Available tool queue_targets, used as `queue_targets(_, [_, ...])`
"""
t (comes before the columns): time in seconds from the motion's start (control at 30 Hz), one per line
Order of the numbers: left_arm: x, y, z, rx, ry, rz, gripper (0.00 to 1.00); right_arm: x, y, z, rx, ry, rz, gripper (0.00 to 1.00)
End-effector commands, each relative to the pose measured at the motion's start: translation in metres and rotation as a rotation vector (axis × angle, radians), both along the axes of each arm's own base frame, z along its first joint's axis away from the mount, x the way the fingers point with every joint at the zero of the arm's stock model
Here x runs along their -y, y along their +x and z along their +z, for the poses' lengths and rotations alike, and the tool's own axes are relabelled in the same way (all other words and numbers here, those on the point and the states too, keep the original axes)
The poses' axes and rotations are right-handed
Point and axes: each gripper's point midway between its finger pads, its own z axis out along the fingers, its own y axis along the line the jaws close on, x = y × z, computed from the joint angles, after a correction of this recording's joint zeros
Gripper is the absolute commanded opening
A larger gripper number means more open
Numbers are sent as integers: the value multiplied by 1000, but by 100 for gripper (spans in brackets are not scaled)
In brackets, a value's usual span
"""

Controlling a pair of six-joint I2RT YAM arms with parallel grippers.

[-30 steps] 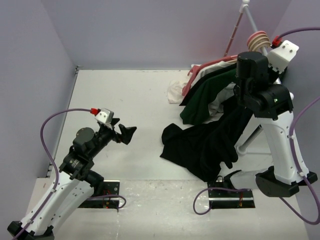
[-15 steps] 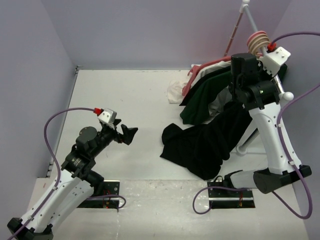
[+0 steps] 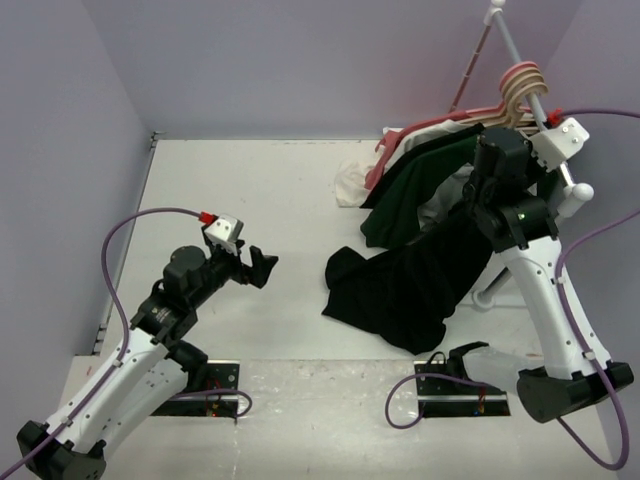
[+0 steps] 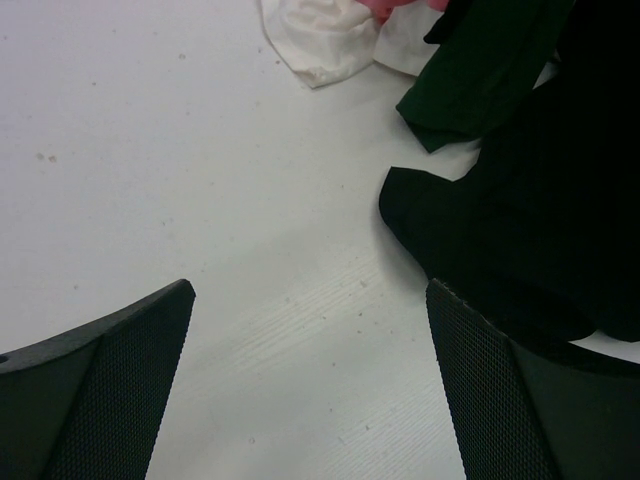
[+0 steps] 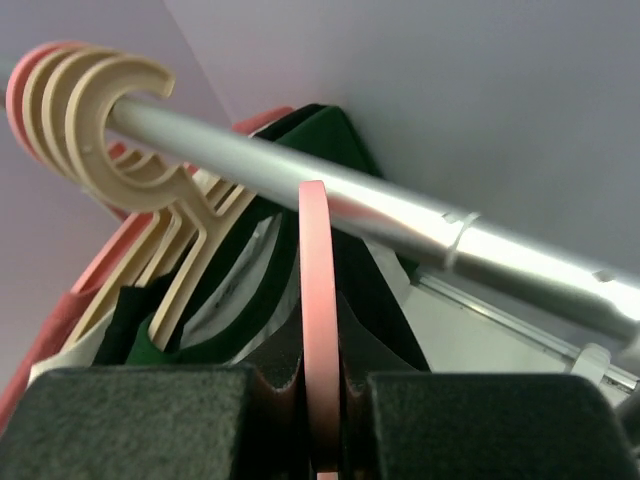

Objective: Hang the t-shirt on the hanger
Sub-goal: Place the hanger at the clothesline.

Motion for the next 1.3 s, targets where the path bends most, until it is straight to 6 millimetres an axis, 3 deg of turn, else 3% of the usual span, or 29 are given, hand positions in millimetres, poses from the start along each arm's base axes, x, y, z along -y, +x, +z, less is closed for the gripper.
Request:
queue_targets(0.0, [0, 6, 8, 35, 15, 7, 100, 6, 3, 4, 33, -6, -34, 0])
queue_targets(0.7, [5, 1, 14, 54, -2, -31, 100, 19, -20, 55, 120, -13, -79, 0])
queue_targets(0.87, [5, 0, 14, 54, -5, -34, 100, 33, -15, 40, 85, -17, -105, 0])
queue_targets(1.07, [7, 1, 10, 35, 4, -40, 100, 28, -1, 8, 30, -6, -76, 0])
queue_targets(1.27, [7, 1, 10, 37, 3, -44, 100, 23, 0, -19, 20, 35, -51, 0])
